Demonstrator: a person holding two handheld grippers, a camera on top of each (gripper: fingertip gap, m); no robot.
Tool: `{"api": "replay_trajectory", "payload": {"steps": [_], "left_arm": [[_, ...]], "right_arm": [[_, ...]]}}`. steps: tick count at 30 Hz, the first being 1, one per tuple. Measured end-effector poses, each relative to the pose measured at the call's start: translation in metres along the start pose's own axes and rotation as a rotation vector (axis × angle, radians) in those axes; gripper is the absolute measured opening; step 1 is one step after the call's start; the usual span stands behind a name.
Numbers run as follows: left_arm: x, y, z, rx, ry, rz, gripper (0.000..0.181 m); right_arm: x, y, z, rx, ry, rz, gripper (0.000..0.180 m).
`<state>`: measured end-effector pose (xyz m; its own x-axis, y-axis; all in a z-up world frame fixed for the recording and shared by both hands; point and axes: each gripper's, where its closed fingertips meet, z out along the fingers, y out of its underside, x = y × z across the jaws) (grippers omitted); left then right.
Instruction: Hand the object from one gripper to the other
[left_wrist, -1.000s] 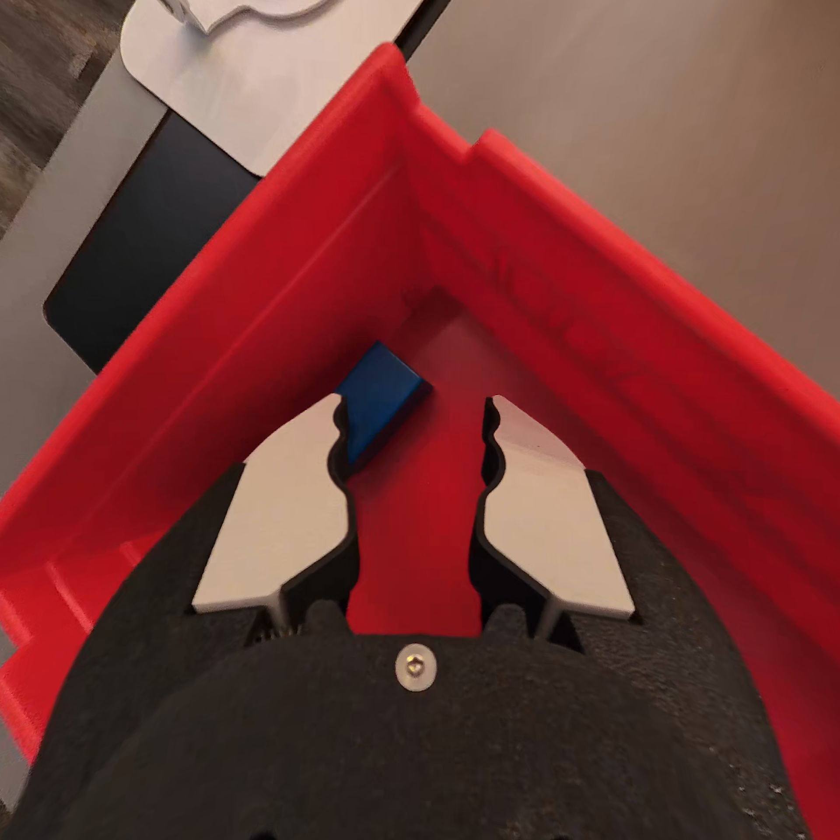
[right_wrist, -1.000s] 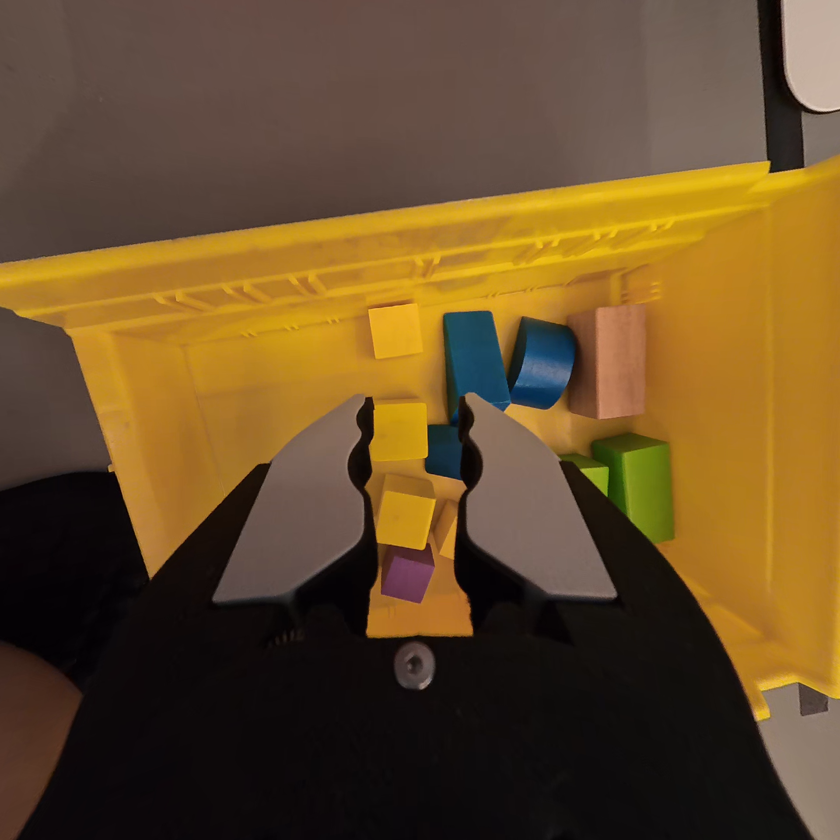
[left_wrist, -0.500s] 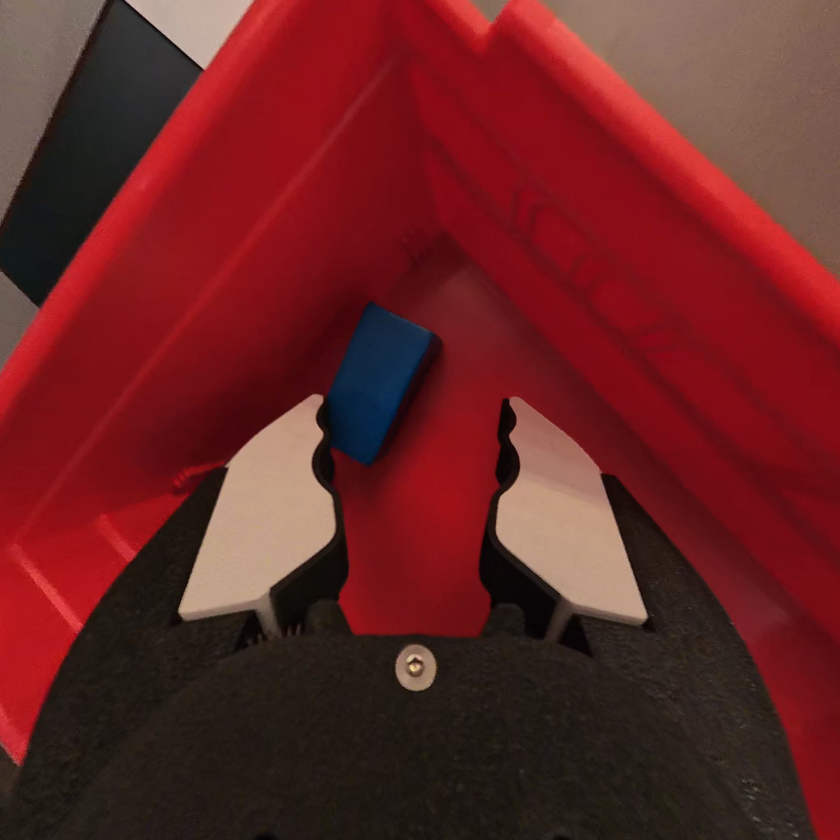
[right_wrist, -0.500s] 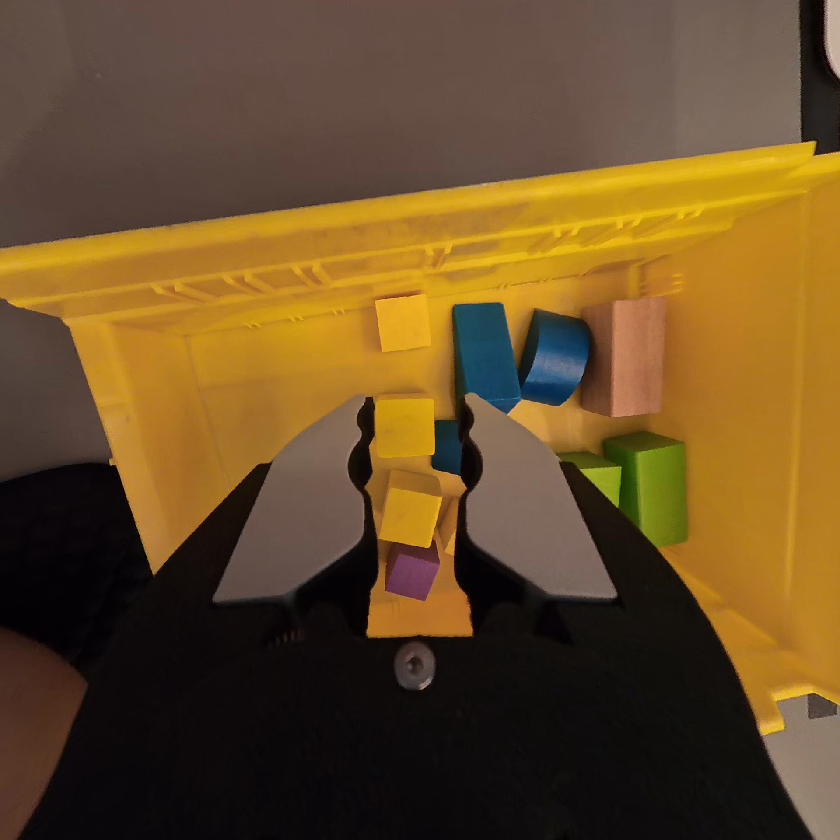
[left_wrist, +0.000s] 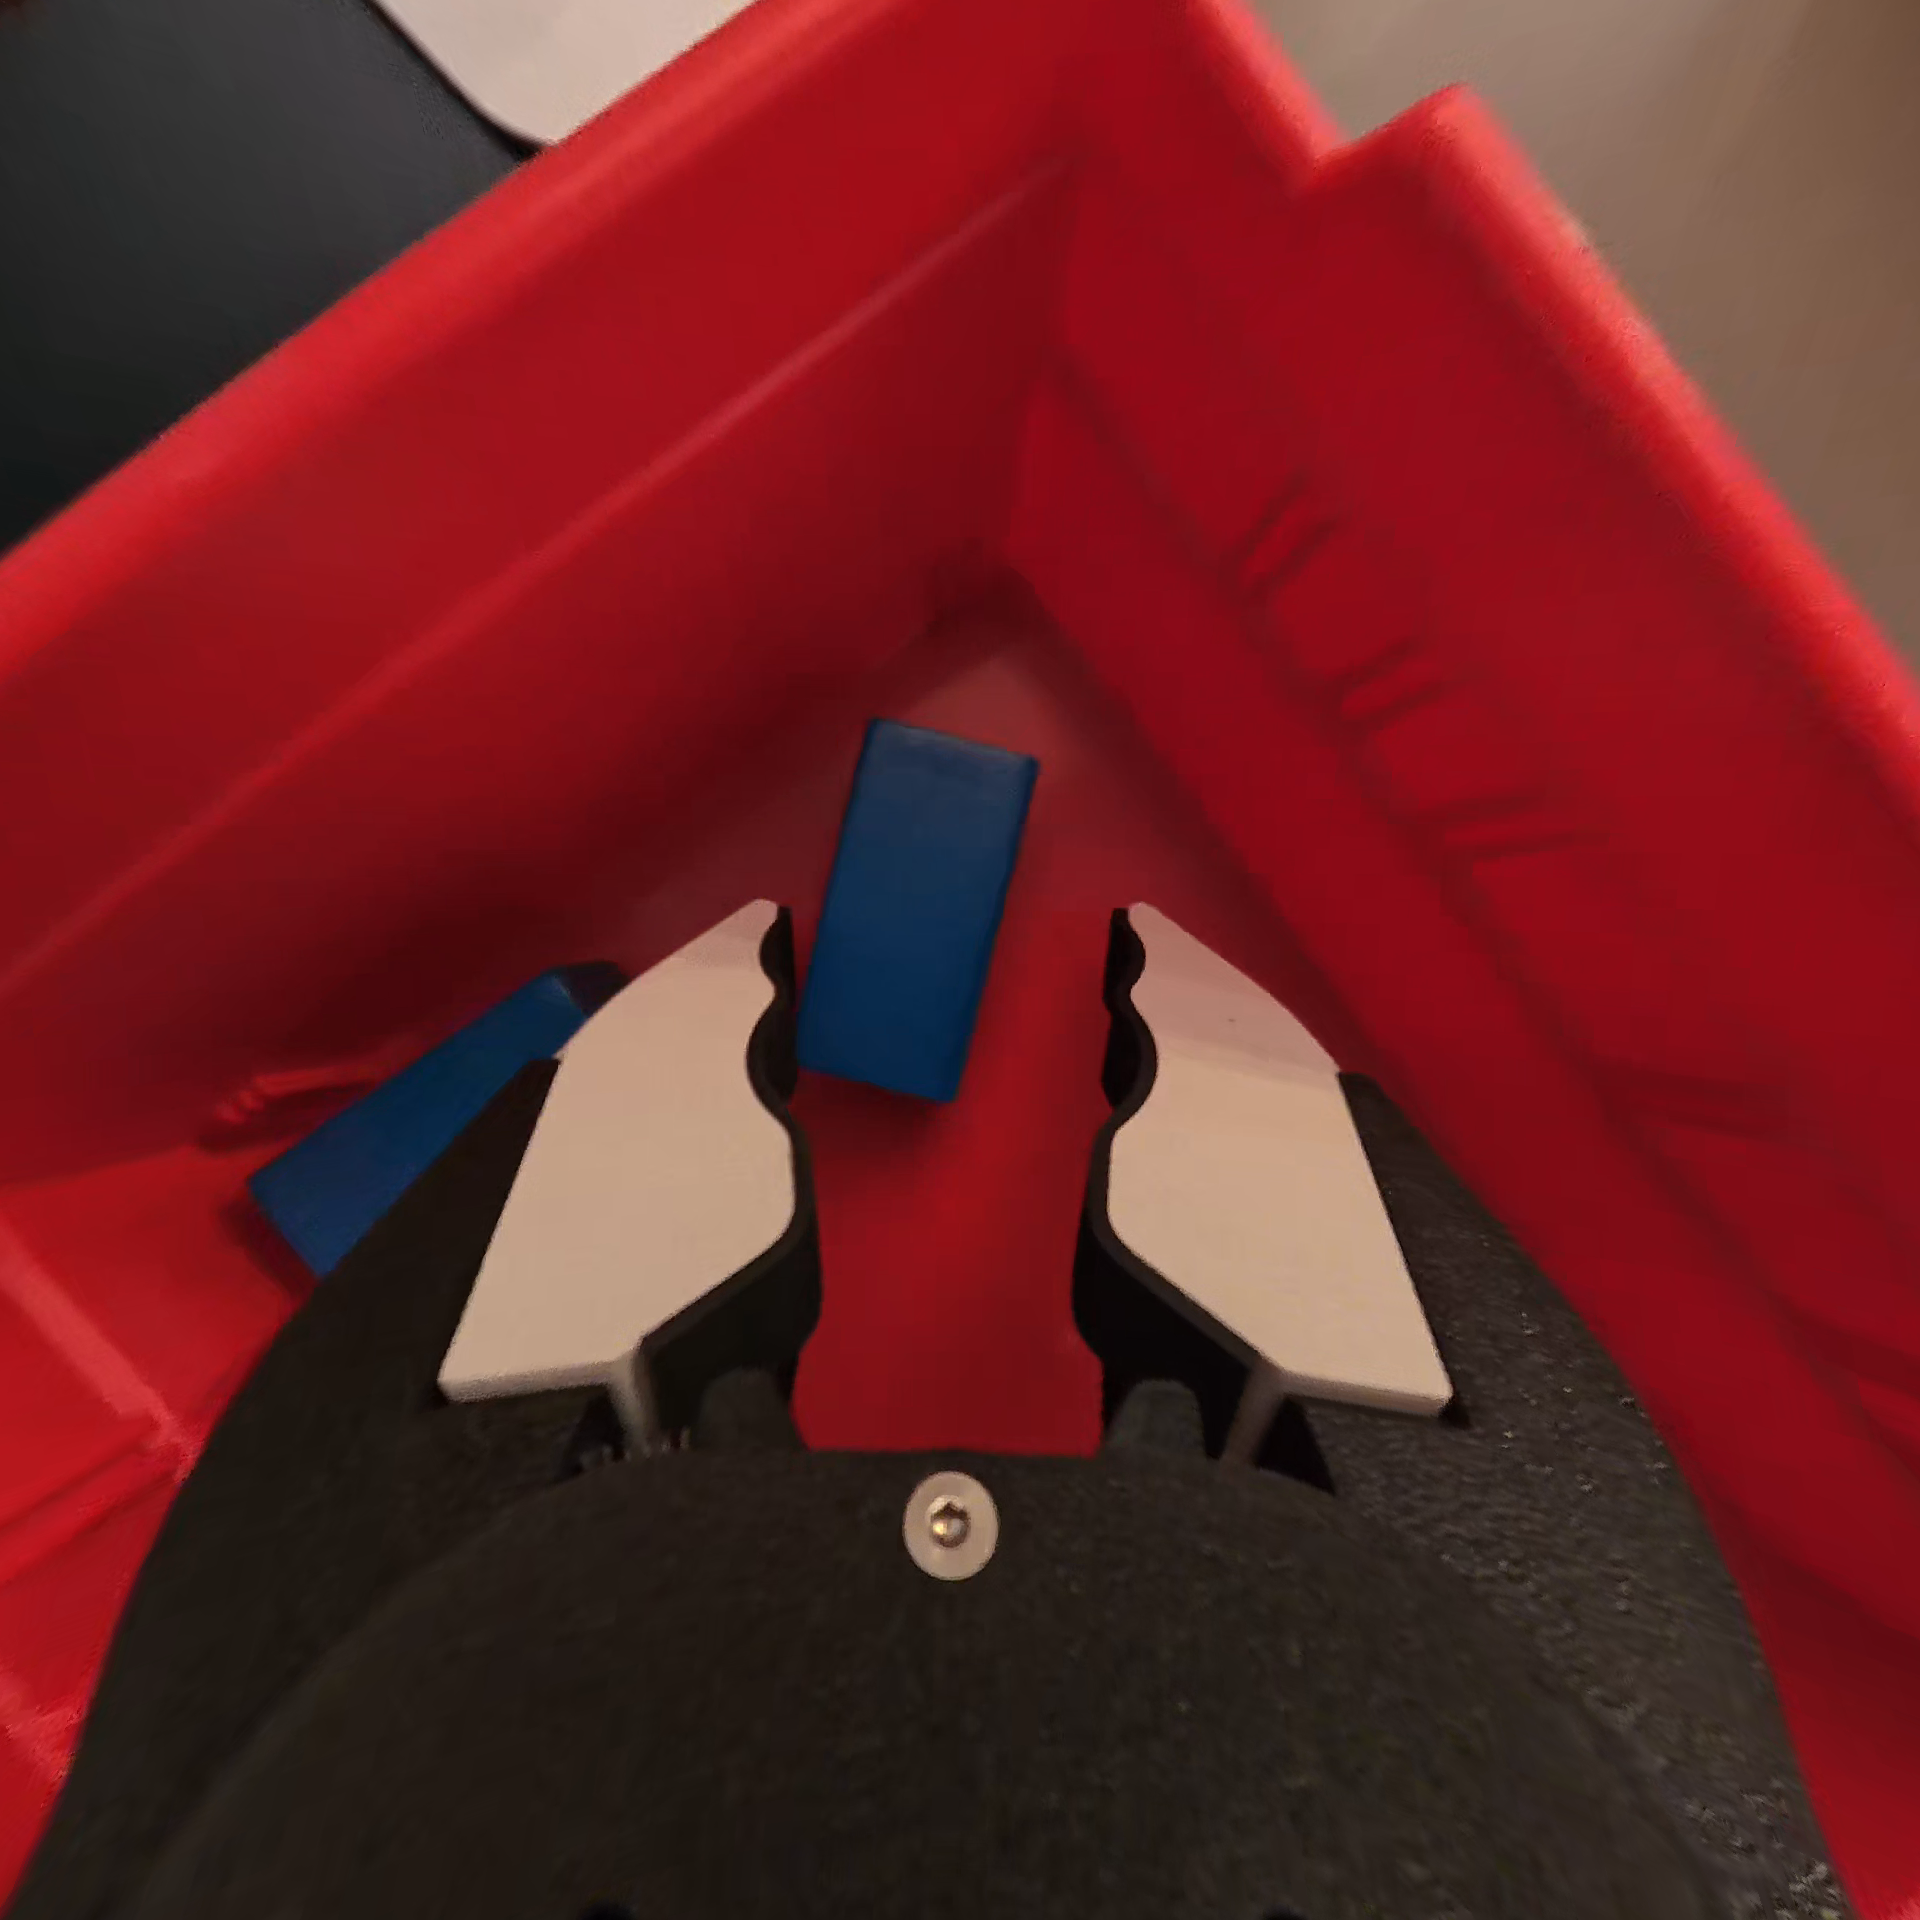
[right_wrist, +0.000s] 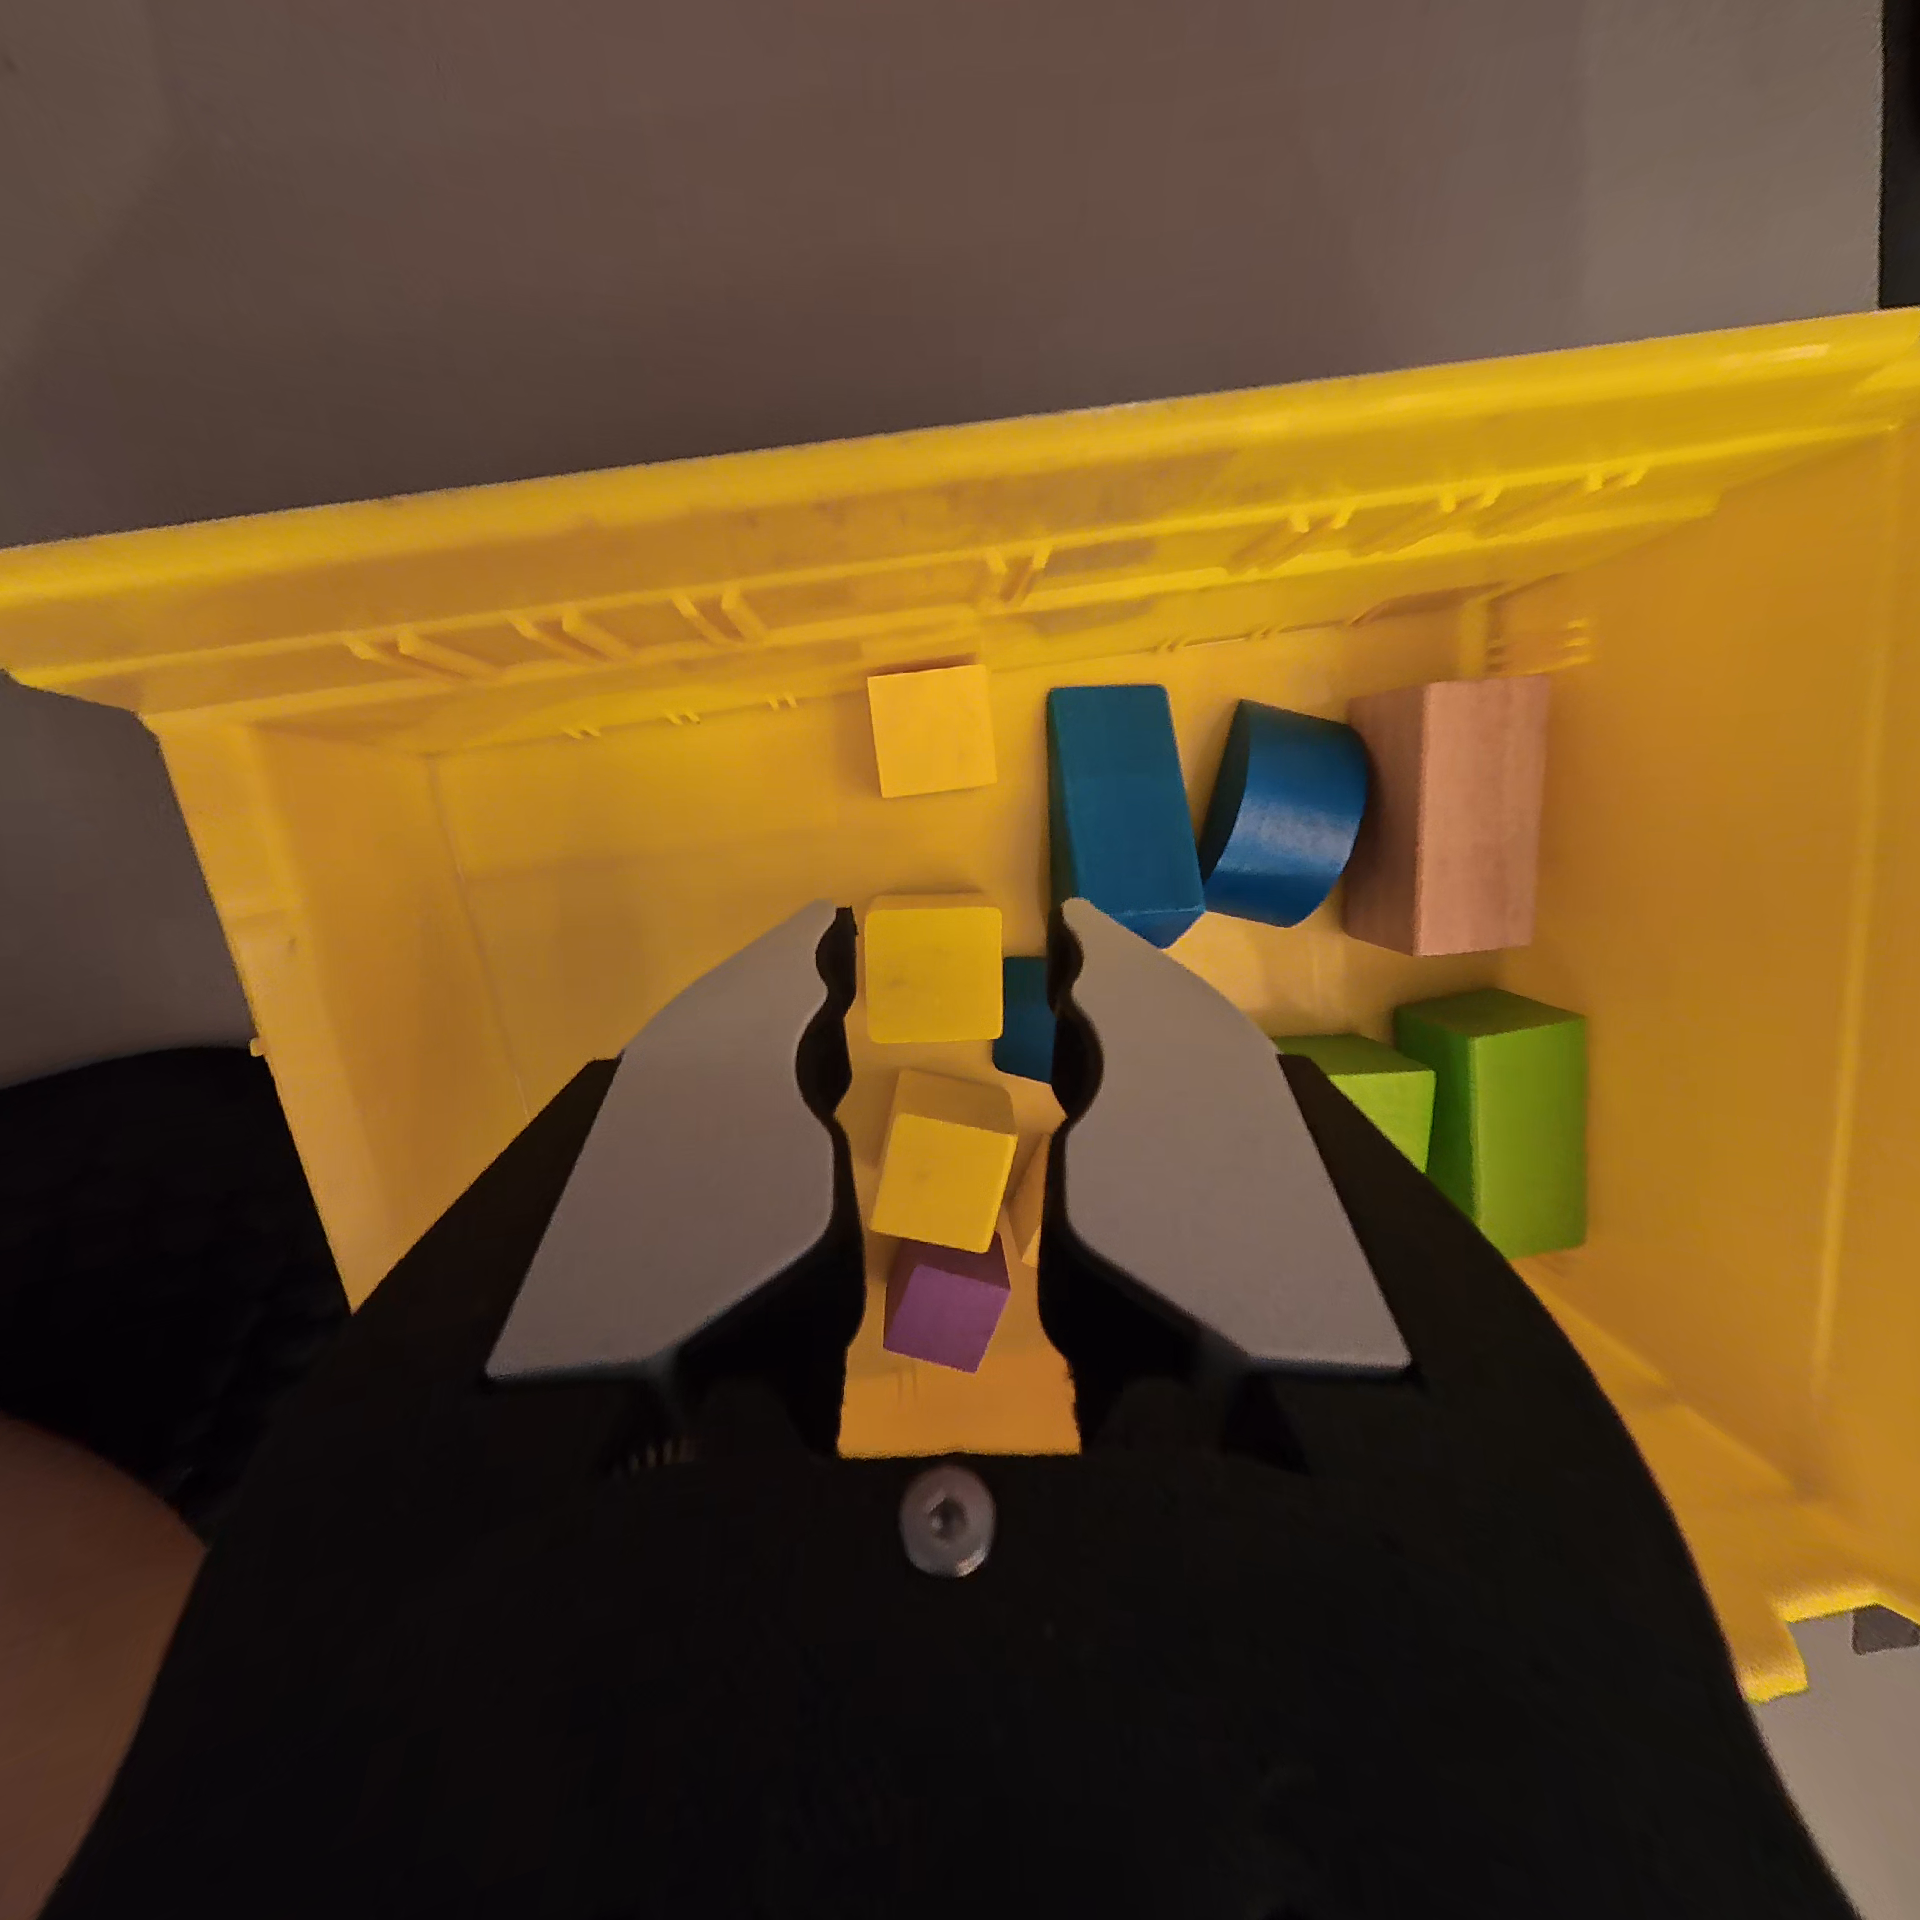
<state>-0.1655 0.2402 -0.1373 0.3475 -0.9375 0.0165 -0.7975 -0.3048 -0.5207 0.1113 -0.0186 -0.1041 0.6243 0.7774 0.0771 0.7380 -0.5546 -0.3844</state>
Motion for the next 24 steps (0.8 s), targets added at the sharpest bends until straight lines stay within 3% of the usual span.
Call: {"api": "replay_trajectory", "payload": {"steps": [4,6,16,24], "left_arm": [[-0.002,0.004,0.001,-0.019,-0.014,0.014,0.049],[-0.002,0.006,0.000,-0.034,-0.023,0.031,0.034],[-0.005,0.011,-0.005,-0.082,-0.091,0.095,0.033],[-0.005,-0.003,-0.033,-0.003,-0.103,0.086,0.032]], "right_arm": [[-0.001,0.000,0.001,-0.004,-0.004,-0.004,0.036],[-0.001,-0.001,0.001,-0.006,-0.004,-0.007,0.036],[-0.001,-0.001,0.002,-0.011,-0.003,-0.013,0.035],[0.007,-0.005,-0.007,0.025,0.056,-0.014,0.035]]}}
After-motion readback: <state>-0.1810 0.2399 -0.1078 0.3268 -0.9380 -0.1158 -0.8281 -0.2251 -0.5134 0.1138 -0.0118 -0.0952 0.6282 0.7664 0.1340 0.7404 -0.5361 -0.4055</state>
